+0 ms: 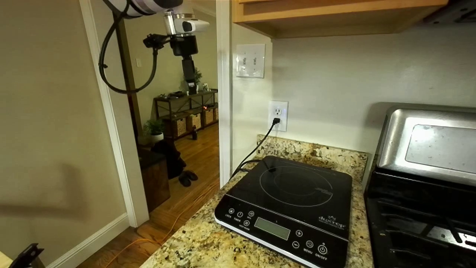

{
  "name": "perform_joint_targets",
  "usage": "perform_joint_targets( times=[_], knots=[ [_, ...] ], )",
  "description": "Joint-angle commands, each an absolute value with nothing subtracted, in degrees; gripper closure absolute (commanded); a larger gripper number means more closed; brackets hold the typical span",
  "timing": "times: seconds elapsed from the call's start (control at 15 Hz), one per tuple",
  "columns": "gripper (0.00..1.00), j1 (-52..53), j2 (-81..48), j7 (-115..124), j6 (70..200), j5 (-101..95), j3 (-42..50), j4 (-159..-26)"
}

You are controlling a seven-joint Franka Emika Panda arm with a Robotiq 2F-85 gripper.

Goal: Turn on the light using the switch on the left

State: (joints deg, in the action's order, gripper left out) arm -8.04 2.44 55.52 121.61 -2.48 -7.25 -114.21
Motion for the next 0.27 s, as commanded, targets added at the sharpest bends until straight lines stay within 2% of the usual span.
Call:
perform_joint_targets(
  times=[0.0,0.2],
  knots=[
    [0.0,-4.82,2.45,55.62,121.12,-2.68,-4.55,-114.75],
    [0.0,-4.02,2.26,55.59,121.19,-2.65,-4.08,-115.0]
  ],
)
